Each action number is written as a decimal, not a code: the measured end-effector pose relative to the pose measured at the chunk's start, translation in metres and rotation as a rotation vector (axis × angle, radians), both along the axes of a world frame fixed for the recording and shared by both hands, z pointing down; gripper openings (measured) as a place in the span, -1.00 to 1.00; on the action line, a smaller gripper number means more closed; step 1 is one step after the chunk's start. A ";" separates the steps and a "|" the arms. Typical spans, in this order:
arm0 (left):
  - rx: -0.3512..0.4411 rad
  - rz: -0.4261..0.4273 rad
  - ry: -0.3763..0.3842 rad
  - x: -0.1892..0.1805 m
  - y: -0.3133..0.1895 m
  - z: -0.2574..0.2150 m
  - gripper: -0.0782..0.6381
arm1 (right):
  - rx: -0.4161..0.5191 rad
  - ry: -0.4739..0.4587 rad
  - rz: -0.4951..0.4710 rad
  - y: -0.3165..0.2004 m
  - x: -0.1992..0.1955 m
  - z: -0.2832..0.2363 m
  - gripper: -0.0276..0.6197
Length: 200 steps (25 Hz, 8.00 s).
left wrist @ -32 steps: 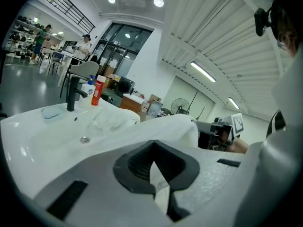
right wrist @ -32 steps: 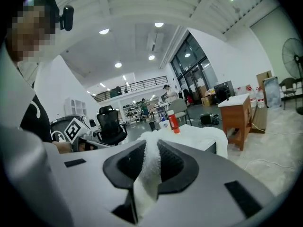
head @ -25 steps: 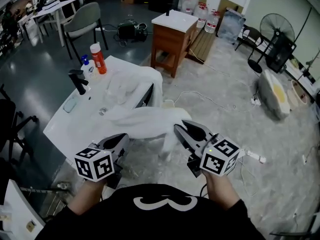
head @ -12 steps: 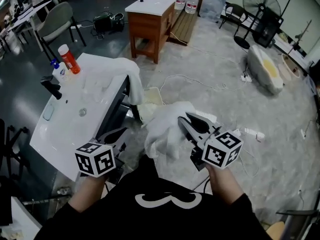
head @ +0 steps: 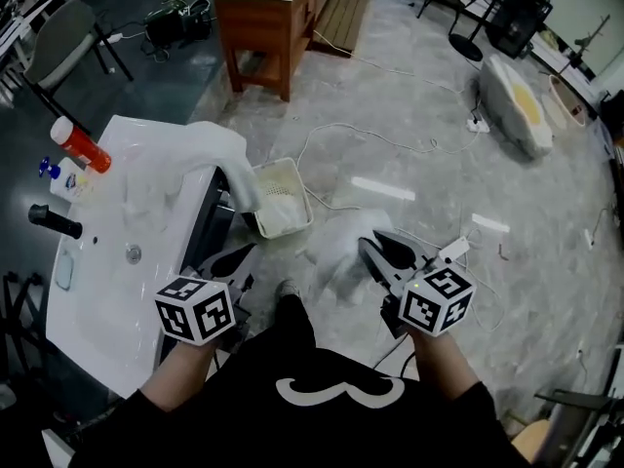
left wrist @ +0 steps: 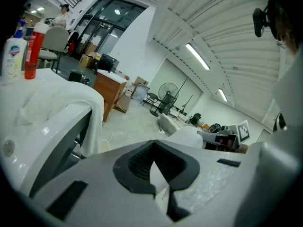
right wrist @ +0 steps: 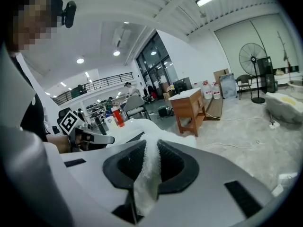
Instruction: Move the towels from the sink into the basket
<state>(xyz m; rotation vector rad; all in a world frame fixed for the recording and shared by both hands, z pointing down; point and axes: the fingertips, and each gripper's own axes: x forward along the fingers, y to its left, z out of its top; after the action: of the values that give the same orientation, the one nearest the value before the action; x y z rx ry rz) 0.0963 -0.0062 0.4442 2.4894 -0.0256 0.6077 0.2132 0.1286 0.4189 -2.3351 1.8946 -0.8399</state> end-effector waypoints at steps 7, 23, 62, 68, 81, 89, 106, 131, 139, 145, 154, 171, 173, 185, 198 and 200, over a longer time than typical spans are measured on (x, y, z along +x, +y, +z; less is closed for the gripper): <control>-0.052 -0.007 -0.058 0.071 -0.057 0.028 -0.77 | -0.095 -0.060 -0.016 -0.074 0.068 0.046 -0.70; -0.072 -0.197 -0.127 0.117 -0.135 0.043 -0.77 | -0.213 -0.090 -0.228 -0.236 0.153 0.128 -0.70; -0.142 -0.690 -0.174 0.124 -0.160 0.102 -0.77 | -0.439 -0.117 -0.669 -0.333 0.201 0.308 0.08; -0.106 -0.725 -0.142 0.115 -0.159 0.072 -0.77 | -0.331 -0.068 -0.785 -0.336 0.174 0.239 0.12; -0.034 -0.836 -0.077 0.064 -0.167 0.005 -0.77 | -0.042 0.027 -1.071 -0.356 0.070 0.058 0.12; -0.005 -0.891 -0.045 0.015 -0.184 -0.023 -0.77 | 0.015 0.160 -1.155 -0.377 0.006 0.011 0.13; 0.003 -0.917 -0.027 -0.051 -0.221 -0.032 -0.77 | -0.191 0.394 -1.244 -0.425 -0.057 0.073 0.31; -0.004 -0.843 -0.011 -0.075 -0.249 -0.015 -0.77 | -0.341 0.524 -1.203 -0.433 -0.052 0.109 -0.47; -0.005 -0.866 -0.024 -0.063 -0.235 -0.017 -0.77 | -0.278 0.489 -1.182 -0.423 -0.045 0.092 -0.53; -0.012 -0.893 -0.023 -0.045 -0.213 -0.026 -0.77 | -0.173 0.399 -1.159 -0.405 -0.035 0.054 -0.54; -0.006 -0.879 -0.016 0.003 -0.167 -0.034 -0.77 | -0.029 0.311 -1.076 -0.367 0.014 -0.011 -0.54; 0.054 -0.816 -0.007 0.079 -0.083 -0.047 -0.77 | 0.094 0.256 -0.825 -0.285 0.145 -0.065 -0.54; 0.057 -0.810 -0.006 0.085 -0.076 -0.048 -0.77 | 0.086 0.243 -0.807 -0.277 0.155 -0.062 -0.54; 0.019 -0.759 -0.023 0.114 -0.071 -0.027 -0.77 | 0.089 0.174 -0.694 -0.260 0.196 -0.041 -0.54; -0.073 -0.704 -0.118 0.133 -0.122 0.057 -0.77 | -0.156 0.039 -0.644 -0.299 0.201 0.109 -0.53; -0.087 -0.698 -0.127 0.136 -0.128 0.073 -0.77 | -0.202 -0.005 -0.613 -0.304 0.206 0.138 -0.53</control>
<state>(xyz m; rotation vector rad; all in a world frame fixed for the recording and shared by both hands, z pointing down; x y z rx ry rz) 0.2323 -0.1339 0.5177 2.1475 -0.8546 0.4429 0.4187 -0.1755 0.5569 -1.8276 2.6842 -1.1097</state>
